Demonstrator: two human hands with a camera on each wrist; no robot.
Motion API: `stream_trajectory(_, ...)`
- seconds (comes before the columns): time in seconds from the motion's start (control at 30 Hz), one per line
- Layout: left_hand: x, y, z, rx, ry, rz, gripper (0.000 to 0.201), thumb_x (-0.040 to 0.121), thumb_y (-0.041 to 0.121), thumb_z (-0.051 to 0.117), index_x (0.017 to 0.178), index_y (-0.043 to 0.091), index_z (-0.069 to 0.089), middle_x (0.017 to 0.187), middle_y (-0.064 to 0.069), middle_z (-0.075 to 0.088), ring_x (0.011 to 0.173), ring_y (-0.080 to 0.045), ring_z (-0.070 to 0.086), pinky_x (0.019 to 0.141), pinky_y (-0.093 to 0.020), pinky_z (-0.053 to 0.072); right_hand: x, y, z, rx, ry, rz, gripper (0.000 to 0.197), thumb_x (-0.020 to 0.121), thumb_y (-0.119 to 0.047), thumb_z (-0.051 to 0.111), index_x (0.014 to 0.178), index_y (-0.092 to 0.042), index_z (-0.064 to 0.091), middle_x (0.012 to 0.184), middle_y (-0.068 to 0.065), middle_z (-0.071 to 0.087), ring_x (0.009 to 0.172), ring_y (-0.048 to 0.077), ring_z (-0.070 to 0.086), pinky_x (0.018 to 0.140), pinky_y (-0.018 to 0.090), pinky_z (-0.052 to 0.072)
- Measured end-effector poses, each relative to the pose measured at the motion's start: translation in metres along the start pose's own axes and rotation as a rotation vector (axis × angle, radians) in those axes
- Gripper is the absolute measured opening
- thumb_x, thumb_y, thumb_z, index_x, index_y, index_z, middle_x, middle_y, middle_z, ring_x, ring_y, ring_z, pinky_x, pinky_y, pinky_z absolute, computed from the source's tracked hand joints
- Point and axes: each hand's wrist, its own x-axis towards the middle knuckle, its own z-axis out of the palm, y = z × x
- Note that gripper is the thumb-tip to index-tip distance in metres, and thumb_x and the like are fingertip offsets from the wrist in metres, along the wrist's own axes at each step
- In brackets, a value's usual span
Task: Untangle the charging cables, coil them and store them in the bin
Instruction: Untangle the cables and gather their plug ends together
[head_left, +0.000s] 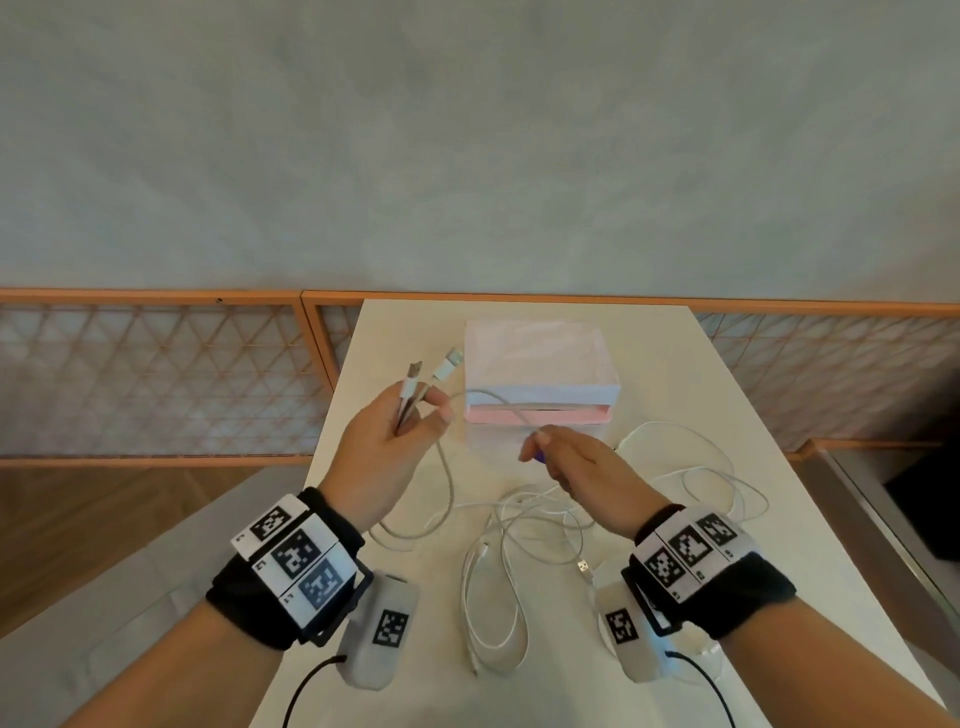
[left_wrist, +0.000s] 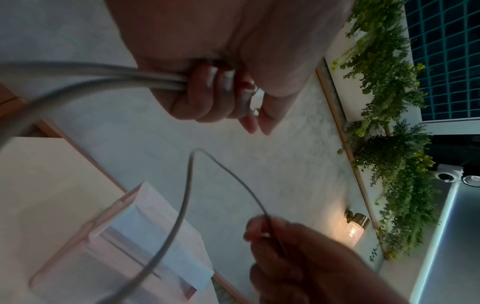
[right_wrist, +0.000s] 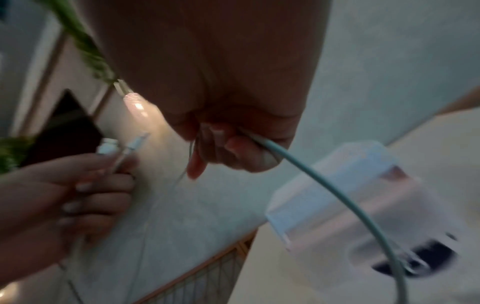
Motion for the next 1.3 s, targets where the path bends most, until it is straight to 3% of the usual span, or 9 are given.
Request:
stream_trajectory(0.13,-0.001,0.001,0.012,0.058,-0.12,0.033,0.022,0.086,0.035,0.062,0.104,0.045,0.058,0.059,0.003,0.029,0.052,-0.006,0.03,0.049,-0.02,0.022,-0.002,-0.03,-0.001,-0.098,-0.217,-0.118,0.026,0.098,-0.033,0.038,0.1,-0.029,0.064,0.077,-0.031,0.057,0.074,-0.013,0.05,0.073,0.004,0.037)
stream_trajectory(0.23,0.0,-0.002,0.016,0.103,-0.128,0.018,0.006,0.084,0.037,0.064,0.09,0.038,0.065,0.066,-0.004,0.057,0.062,-0.016,0.051,0.061,-0.029,0.037,0.0,-0.026,0.001,-0.055,-0.196,-0.125,0.024,0.095,-0.035,0.046,0.099,-0.028,0.069,0.1,-0.014,0.067,0.093,-0.004,0.058,0.087,0.015,0.043)
stream_trajectory(0.33,0.002,-0.009,0.013,0.112,-0.101,-0.017,0.009,0.086,0.037,0.061,0.082,0.029,0.063,0.076,0.005,0.064,0.07,-0.003,0.055,0.069,-0.023,0.04,0.002,-0.009,0.001,-0.07,-0.103,-0.117,0.02,0.092,-0.038,0.051,0.088,-0.03,0.068,0.087,0.012,0.066,0.079,0.026,0.056,0.075,0.031,0.045)
stream_trajectory(0.47,0.007,-0.021,0.001,0.068,-0.015,-0.028,0.035,0.08,0.057,0.055,0.083,0.022,0.061,0.075,-0.011,0.058,0.072,-0.022,0.05,0.071,-0.034,0.038,-0.003,0.023,-0.003,-0.052,-0.024,-0.039,0.018,0.094,-0.029,0.049,0.085,-0.018,0.059,0.07,-0.005,0.053,0.066,0.008,0.052,0.069,0.017,0.044)
stream_trajectory(0.57,0.008,-0.019,-0.004,0.015,0.03,-0.032,0.024,0.087,0.046,0.055,0.083,0.023,0.061,0.076,-0.011,0.054,0.075,-0.018,0.048,0.07,-0.032,0.036,-0.009,0.049,-0.007,-0.101,-0.002,0.041,0.019,0.096,-0.023,0.046,0.078,-0.025,0.053,0.074,-0.007,0.061,0.074,0.006,0.056,0.072,0.015,0.041)
stream_trajectory(0.77,0.006,-0.007,-0.011,-0.131,0.159,-0.06,0.021,0.092,0.037,0.05,0.073,0.032,0.056,0.045,0.017,0.044,0.048,-0.006,0.035,0.051,-0.028,0.028,-0.015,0.108,0.001,-0.201,-0.04,0.307,0.029,0.09,-0.01,0.047,0.066,-0.024,0.055,0.077,-0.003,0.064,0.074,0.017,0.057,0.076,0.028,0.043)
stream_trajectory(1.0,-0.001,-0.021,-0.008,-0.042,0.092,-0.079,0.024,0.091,0.042,0.049,0.082,0.021,0.058,0.044,0.016,0.04,0.047,-0.008,0.031,0.05,-0.031,0.025,-0.012,0.069,0.003,0.303,0.202,0.218,0.022,0.096,-0.015,0.045,0.091,-0.018,0.065,0.075,0.002,0.065,0.069,0.015,0.062,0.057,0.024,0.051)
stream_trajectory(1.17,-0.005,-0.025,-0.007,-0.04,0.134,-0.119,0.02,0.094,0.037,0.047,0.079,0.026,0.055,0.042,0.014,0.042,0.05,-0.011,0.032,0.05,-0.031,0.026,-0.004,0.041,-0.027,0.008,0.474,-0.009,0.022,0.096,-0.027,0.045,0.1,-0.026,0.066,0.086,-0.008,0.063,0.071,0.005,0.054,0.07,0.02,0.042)
stream_trajectory(1.3,-0.008,-0.025,-0.011,-0.047,0.143,-0.127,0.023,0.092,0.038,0.049,0.082,0.019,0.057,0.04,0.016,0.039,0.049,-0.011,0.029,0.05,-0.031,0.024,-0.003,0.05,-0.053,-0.398,0.518,-0.028,0.031,0.094,-0.027,0.048,0.124,-0.025,0.056,0.086,0.001,0.048,0.085,0.022,0.051,0.081,0.033,0.042)
